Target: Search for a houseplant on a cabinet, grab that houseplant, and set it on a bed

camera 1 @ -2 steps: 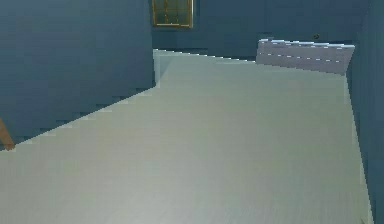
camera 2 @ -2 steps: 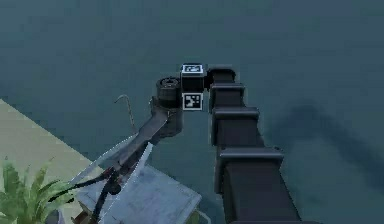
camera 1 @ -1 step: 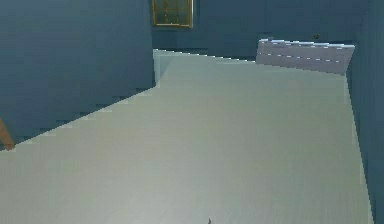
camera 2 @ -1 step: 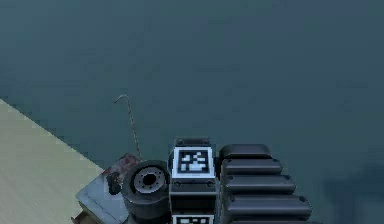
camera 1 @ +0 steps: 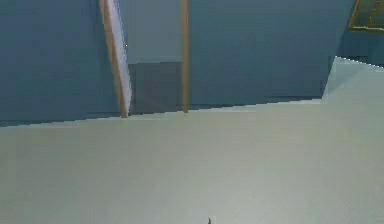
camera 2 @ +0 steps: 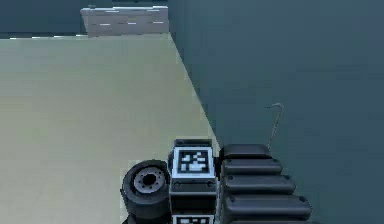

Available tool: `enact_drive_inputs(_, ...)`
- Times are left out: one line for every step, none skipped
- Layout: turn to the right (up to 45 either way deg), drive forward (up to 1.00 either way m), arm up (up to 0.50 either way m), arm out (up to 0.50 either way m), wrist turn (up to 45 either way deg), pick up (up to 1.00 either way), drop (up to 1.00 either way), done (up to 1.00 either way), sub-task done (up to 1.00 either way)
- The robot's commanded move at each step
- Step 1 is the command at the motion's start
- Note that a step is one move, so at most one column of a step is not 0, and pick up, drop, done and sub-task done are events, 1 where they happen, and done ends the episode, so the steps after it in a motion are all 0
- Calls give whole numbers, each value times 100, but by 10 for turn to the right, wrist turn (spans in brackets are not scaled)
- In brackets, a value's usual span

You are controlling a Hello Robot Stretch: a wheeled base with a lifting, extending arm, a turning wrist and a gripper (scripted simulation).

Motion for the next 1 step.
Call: enact_drive_inputs(-450, 0, 0, 0, 0, 0, 0, 0, 0)
